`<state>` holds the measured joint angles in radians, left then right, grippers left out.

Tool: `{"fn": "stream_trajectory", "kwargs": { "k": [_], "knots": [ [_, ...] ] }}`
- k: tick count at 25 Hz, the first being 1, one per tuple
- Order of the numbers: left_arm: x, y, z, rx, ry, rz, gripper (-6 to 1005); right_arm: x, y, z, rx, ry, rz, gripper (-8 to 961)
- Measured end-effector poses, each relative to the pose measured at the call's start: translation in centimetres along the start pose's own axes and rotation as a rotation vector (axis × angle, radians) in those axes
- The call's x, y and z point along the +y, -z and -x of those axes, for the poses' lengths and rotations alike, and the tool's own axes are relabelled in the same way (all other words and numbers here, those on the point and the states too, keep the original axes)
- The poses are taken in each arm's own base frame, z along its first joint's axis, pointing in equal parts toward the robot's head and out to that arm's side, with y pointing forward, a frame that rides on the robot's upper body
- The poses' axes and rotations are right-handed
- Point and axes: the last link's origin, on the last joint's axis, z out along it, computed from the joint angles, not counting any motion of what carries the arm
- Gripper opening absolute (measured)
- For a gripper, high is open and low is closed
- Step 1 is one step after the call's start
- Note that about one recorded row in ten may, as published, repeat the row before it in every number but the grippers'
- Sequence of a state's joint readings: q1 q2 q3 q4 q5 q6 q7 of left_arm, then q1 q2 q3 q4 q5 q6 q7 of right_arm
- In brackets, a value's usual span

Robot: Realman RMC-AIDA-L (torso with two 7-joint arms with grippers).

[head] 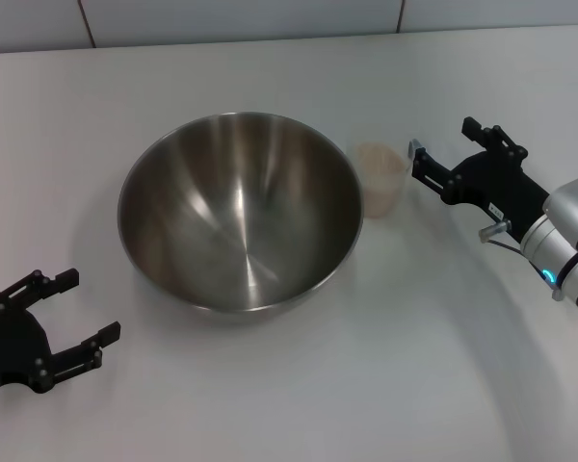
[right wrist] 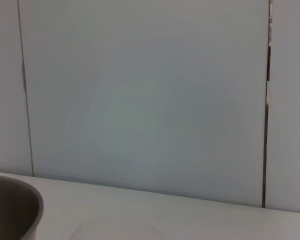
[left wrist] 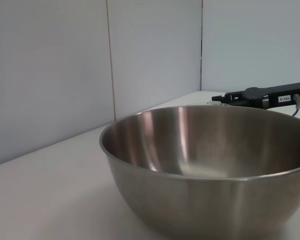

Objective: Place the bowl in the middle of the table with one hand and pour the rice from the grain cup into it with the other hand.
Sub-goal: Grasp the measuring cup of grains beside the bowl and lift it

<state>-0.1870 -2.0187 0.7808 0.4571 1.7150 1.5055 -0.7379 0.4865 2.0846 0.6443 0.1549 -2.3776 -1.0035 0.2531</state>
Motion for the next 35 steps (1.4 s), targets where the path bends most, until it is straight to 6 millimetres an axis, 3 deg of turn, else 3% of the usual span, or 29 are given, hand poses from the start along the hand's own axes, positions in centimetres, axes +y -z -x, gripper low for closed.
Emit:
{"fn": "stream_trajectory", "kwargs": {
  "k": [5, 22, 24, 30, 35],
  "knots": [
    [-0.01, 0.0, 0.01, -0.001, 0.0, 0.0, 831, 0.0, -0.01, -0.01, 0.001, 0.0, 0.0, 826],
    [0.13, 0.02, 0.19, -0.013, 0.0, 0.01, 831, 0.15, -0.1, 0.02, 0.0, 0.033, 0.003, 472],
    [0.13, 0.02, 0.19, -0.013, 0.0, 0.01, 831, 0.21, -0.13, 0.05, -0.001, 0.043, 0.004, 218],
    [0.13, 0.02, 0.19, -0.013, 0.0, 0.01, 831, 0.2, -0.21, 0.24, -0.012, 0.037, -0.003, 27],
    [0.13, 0.02, 0.19, -0.013, 0.0, 0.01, 831, 0.2, -0.16, 0.31, -0.019, 0.034, -0.004, 13]
  ]
}}
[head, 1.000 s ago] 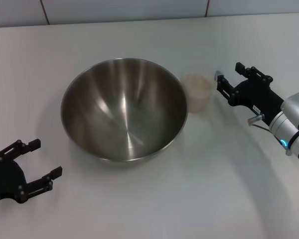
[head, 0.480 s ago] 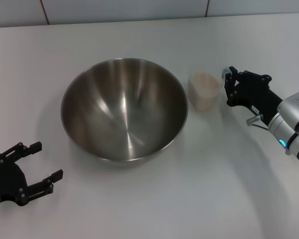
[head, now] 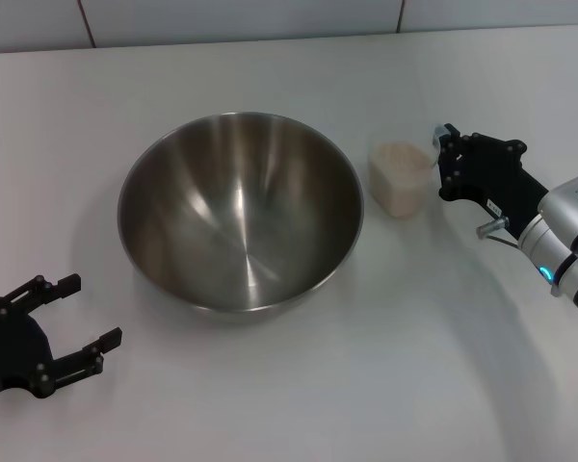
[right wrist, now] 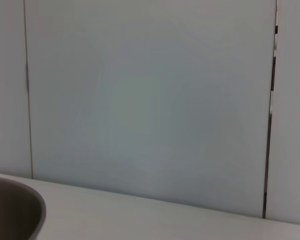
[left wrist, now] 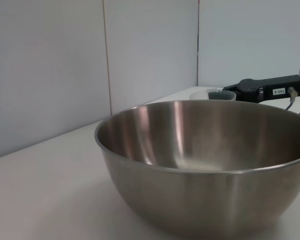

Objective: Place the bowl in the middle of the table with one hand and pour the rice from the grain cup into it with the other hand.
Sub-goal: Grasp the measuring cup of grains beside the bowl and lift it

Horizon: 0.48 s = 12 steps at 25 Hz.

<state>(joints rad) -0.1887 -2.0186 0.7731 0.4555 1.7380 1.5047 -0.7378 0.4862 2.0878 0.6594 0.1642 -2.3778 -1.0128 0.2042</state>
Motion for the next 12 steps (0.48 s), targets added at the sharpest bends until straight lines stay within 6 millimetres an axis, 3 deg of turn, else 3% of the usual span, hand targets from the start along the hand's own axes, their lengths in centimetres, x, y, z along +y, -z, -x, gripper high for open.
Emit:
{"fn": "stream_trajectory", "kwargs": {
  "k": [5, 12],
  "knots": [
    [0.0, 0.0, 0.0, 0.0, 0.001, 0.0, 831, -0.1, 0.4, 0.6, -0.057, -0.007, -0.006, 11],
    [0.1, 0.1, 0.0, 0.002, 0.002, 0.002, 830, 0.7, 2.2, 3.0, -0.279, 0.081, -0.014, 12]
  ]
}}
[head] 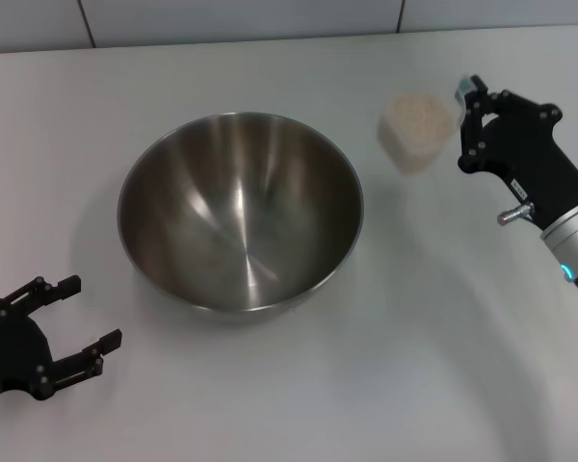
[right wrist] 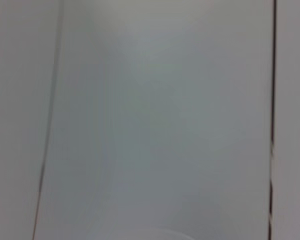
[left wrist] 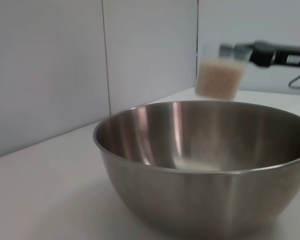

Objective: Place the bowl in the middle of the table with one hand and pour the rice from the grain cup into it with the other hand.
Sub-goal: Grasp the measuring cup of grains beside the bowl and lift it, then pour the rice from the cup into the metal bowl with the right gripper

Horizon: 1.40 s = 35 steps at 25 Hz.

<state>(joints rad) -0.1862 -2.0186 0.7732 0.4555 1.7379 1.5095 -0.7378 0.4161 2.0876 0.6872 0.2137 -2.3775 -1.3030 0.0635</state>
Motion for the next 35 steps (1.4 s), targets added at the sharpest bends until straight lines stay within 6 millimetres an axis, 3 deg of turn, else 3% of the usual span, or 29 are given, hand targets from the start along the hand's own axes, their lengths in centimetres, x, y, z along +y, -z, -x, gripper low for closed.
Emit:
{"fn": "stream_trajectory", "kwargs": {
  "k": [5, 12, 15, 22, 35],
  "knots": [
    [0.1, 0.1, 0.0, 0.0, 0.001, 0.0, 830, 1.7, -0.3, 2.2, -0.138, 0.113, -0.004, 13],
    [0.1, 0.0, 0.0, 0.003, 0.001, 0.002, 830, 4.7, -2.6, 3.6, -0.204, 0.362, 0.066, 12],
    [0.1, -0.1, -0.1, 0.005, 0.001, 0.004, 830, 6.0, -3.0, 3.7, -0.211, 0.499, 0.105, 12],
    [0.1, -0.4, -0.2, 0.01, -0.004, 0.005, 830, 9.3, -2.7, 3.3, -0.256, 0.995, 0.177, 11],
    [0.2, -0.4, -0.2, 0.013, -0.002, 0.007, 830, 12.0, -2.5, 3.1, -0.369, 1.593, 0.213, 13]
  ]
}}
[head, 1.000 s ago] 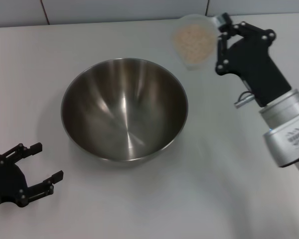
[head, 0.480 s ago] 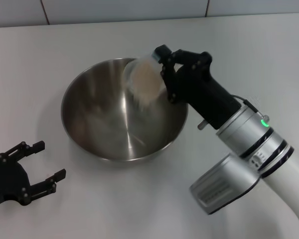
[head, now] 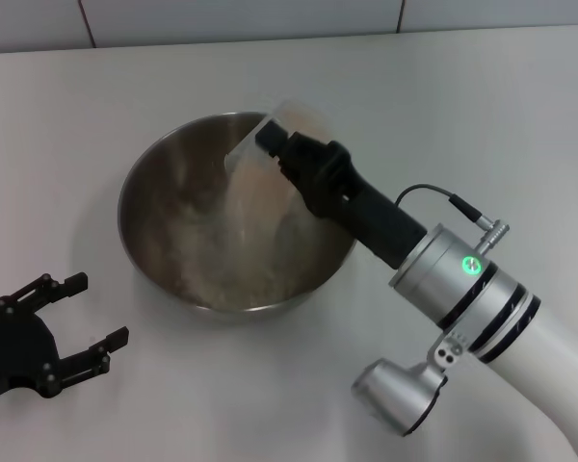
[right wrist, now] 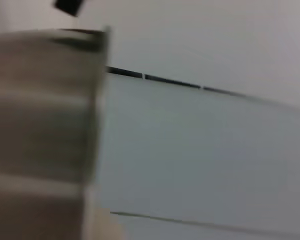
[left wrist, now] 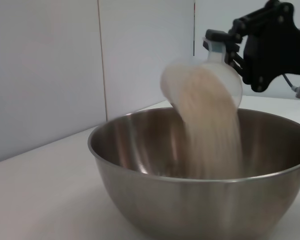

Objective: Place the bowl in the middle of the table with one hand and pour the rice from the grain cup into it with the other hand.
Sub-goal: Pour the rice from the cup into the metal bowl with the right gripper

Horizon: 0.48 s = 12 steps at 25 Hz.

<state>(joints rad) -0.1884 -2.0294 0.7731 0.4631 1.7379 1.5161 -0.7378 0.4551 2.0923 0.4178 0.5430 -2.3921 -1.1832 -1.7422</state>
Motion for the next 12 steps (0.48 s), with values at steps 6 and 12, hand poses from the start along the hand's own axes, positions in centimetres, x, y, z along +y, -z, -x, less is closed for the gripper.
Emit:
{"fn": "stream_trajectory", "kwargs": {
  "k": [6, 12],
  "knots": [
    [0.1, -0.1, 0.0, 0.001, 0.0, 0.003, 829, 0.2, 0.4, 1.4, -0.057, 0.255, 0.001, 13],
    [0.0, -0.3, -0.1, 0.003, -0.005, 0.008, 829, 0.1, 0.7, 2.1, -0.067, 0.488, -0.006, 12]
  ]
}}
